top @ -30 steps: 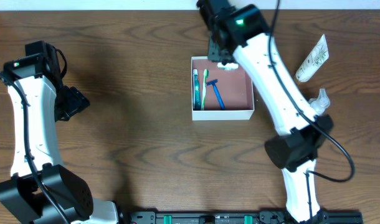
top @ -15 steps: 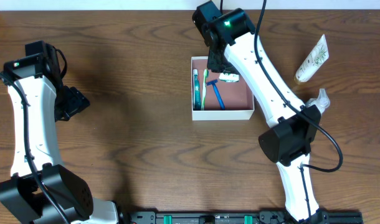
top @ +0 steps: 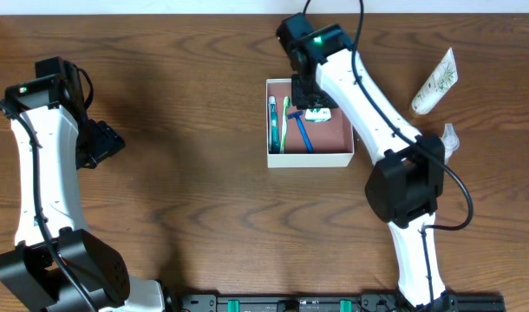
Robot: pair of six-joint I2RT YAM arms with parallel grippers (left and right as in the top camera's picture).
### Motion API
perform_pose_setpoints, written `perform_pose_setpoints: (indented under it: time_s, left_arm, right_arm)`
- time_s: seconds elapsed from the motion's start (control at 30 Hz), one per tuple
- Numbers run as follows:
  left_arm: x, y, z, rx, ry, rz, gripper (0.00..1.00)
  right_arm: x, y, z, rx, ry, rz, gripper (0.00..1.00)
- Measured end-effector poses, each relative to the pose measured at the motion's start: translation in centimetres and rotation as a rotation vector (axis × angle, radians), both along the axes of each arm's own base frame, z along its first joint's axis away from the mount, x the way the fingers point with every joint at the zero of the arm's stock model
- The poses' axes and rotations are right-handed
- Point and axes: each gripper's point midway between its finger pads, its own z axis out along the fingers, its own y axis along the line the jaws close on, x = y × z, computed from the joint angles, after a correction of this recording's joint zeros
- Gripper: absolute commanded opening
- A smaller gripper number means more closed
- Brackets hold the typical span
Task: Pack container
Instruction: 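Lift the soap box and carry it into the pink box, then release the soap box in the box and raise the right gripper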
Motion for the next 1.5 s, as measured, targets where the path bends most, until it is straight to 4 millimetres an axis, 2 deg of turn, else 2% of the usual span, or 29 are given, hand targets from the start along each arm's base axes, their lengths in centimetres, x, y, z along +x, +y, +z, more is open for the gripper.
perform_pose_setpoints:
  time_s: [0.17,0.27,0.67,0.9,1.07,1.5]
  left_arm:
    - [0.0,0.0,0.0,0.000,0.000,0.000,0.98]
    - [0.0,0.0,0.0,0.000,0.000,0.000,0.98]
    - [0.0,0.0,0.0,0.000,0.000,0.000,0.98]
    - [0.0,0.0,0.0,0.000,0.000,0.000,0.98]
    - [0.0,0.0,0.0,0.000,0.000,0.000,0.98]
    - [0.0,0.0,0.0,0.000,0.000,0.000,0.98]
  right_arm:
    - [0.8,-0.7,-1.5,0.052,0.015,0.007,0.24]
    - [0.9,-0.4,-2.3,0.079,0.026,0.025,0.25]
    - [-0.4,0.1,-5.6,0.105,0.084,0.051,0.28]
    - [-1.1,0.3,-8.6,0.122,0.100,0.059,0.29]
    - [-1.0,0.5,-8.8,0.137,0.092,0.065,0.31]
    - [-0.1,1.1,-8.7,0.163,0.056,0.075,0.44]
